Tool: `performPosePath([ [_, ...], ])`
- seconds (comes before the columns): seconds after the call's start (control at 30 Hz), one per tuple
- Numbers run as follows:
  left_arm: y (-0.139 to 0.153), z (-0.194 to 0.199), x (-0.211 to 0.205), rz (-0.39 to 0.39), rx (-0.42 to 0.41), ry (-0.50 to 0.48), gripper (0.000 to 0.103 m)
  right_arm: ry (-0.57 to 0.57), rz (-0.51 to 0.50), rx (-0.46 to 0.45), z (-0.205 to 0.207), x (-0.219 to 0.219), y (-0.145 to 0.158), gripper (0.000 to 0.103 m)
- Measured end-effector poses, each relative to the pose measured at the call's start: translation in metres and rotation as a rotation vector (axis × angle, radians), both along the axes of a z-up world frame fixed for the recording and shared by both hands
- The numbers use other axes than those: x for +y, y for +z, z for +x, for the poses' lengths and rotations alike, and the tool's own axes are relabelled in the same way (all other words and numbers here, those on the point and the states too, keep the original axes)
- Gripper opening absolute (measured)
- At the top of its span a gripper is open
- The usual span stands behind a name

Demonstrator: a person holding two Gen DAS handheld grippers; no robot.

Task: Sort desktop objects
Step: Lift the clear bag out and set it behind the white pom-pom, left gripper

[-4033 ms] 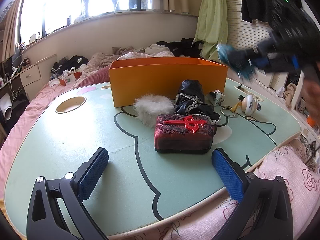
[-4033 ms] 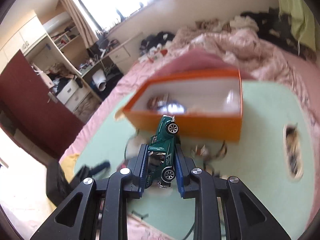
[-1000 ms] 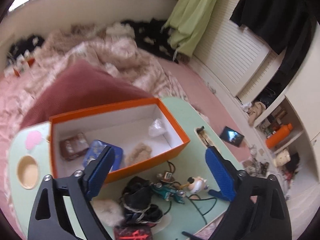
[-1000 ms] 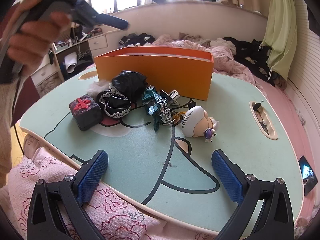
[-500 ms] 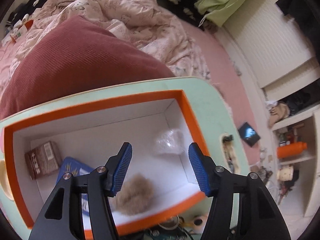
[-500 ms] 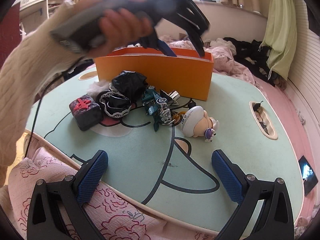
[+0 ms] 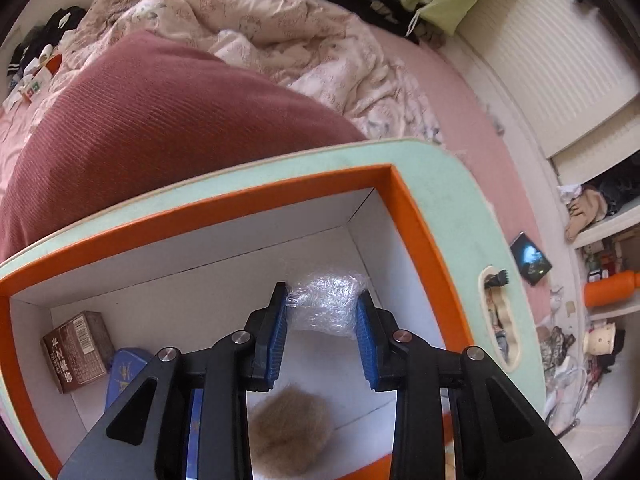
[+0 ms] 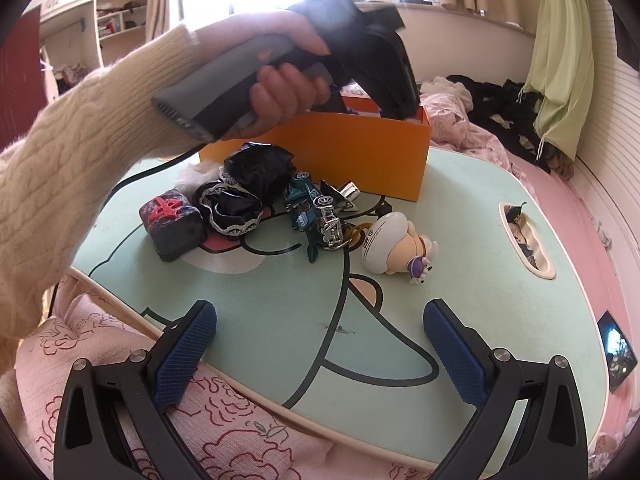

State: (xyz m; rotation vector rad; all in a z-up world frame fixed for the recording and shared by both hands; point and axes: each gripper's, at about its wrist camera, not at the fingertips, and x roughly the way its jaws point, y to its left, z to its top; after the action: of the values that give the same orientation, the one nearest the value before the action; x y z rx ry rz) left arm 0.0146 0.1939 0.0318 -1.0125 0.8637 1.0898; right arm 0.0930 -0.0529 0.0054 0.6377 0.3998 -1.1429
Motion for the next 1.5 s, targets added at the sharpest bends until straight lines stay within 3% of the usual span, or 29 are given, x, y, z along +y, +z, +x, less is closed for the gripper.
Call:
performPosePath([
  [0.13,0.035,-0.017,-0.021,0.108,-0.071,-0.002,0.032,-0.007,0.0,0.0,0.0,0.0,0.0,0.103],
  [0.33,0.081,-0.054,-0.085,0.294,-0.176,-0.019,0.033,-0.015,0.0,0.001,0.0,0.0,-0.001,0.103],
  [0.43,0.083,-0.071,-0.12,0.348,-0.208,-0.028,0.033,-0.02,0.0,0.001,0.0,0.001,-0.001,0.103],
  [0.63,0.057,-0.081,-0.166,0.373,-0.168,-0.039,0.033,-0.029,0.003,0.003,0.002,-0.002,0.001,0.103],
  [0.7,0.051,-0.082,-0.168,0.386,-0.17,-0.031,0.04,-0.034,0.002,0.004,0.002,-0.002,0.001,0.103],
  [0.77,0.049,-0.086,-0.173,0.408,-0.172,-0.003,0.061,-0.037,0.002,0.004,0.002,-0.002,0.001,0.103],
  [0.9,0.057,-0.097,-0.189,0.503,-0.19,0.046,0.08,-0.044,0.002,0.004,0.002,-0.002,0.001,0.103],
  [1.0,0.061,-0.103,-0.209,0.547,-0.148,0.045,0.08,-0.05,0.001,0.005,0.003,-0.003,0.001,0.103],
  [1.13,0.054,-0.105,-0.242,0.588,-0.025,0.024,0.081,-0.057,0.002,0.005,0.002,-0.002,0.0,0.103],
  [1.43,-0.011,-0.093,-0.269,0.493,0.187,0.047,0.081,-0.072,0.002,0.006,0.002,-0.002,0.0,0.103],
  [1.5,-0.022,-0.094,-0.267,0.523,0.166,0.089,0.092,-0.075,0.001,0.01,0.003,-0.002,0.0,0.103],
])
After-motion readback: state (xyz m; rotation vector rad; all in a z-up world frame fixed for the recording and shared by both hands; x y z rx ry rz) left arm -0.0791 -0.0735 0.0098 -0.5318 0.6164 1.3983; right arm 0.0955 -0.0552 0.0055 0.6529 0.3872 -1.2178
